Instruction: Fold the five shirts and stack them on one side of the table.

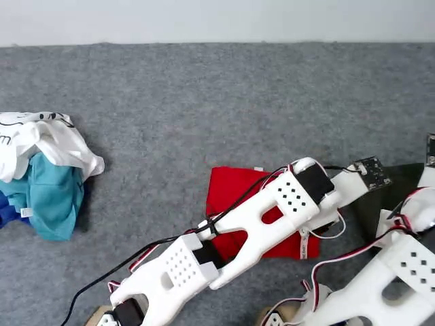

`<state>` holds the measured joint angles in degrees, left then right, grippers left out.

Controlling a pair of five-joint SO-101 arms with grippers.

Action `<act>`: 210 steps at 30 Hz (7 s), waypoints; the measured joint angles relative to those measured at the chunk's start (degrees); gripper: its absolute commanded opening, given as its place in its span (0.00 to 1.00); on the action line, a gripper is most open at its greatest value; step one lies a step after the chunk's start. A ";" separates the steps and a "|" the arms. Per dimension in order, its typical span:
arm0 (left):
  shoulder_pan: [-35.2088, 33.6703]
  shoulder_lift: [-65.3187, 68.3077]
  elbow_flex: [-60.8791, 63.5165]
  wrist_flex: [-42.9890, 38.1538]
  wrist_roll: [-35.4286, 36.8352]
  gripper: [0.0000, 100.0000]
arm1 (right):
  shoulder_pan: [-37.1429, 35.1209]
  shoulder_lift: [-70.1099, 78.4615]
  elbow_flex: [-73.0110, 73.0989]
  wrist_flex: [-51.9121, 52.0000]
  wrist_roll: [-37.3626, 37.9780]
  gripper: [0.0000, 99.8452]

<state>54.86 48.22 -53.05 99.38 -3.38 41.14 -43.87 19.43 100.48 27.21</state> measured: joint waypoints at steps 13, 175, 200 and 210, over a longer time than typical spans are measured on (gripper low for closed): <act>-6.15 -9.05 -2.99 0.00 -0.09 0.14 | 0.00 0.00 1.85 0.00 0.00 0.16; -48.18 -23.91 62.59 -29.98 0.00 0.13 | -34.81 56.44 -5.01 -12.48 -9.67 0.28; -48.35 -23.91 62.59 -29.98 0.00 0.13 | -43.34 66.90 -7.38 -18.99 -9.58 0.01; -48.35 -23.91 62.59 -29.98 0.00 0.13 | -43.96 60.13 -10.81 -19.78 -10.81 0.01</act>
<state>6.51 24.31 9.54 69.41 -3.38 -2.81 16.26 8.62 80.70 16.40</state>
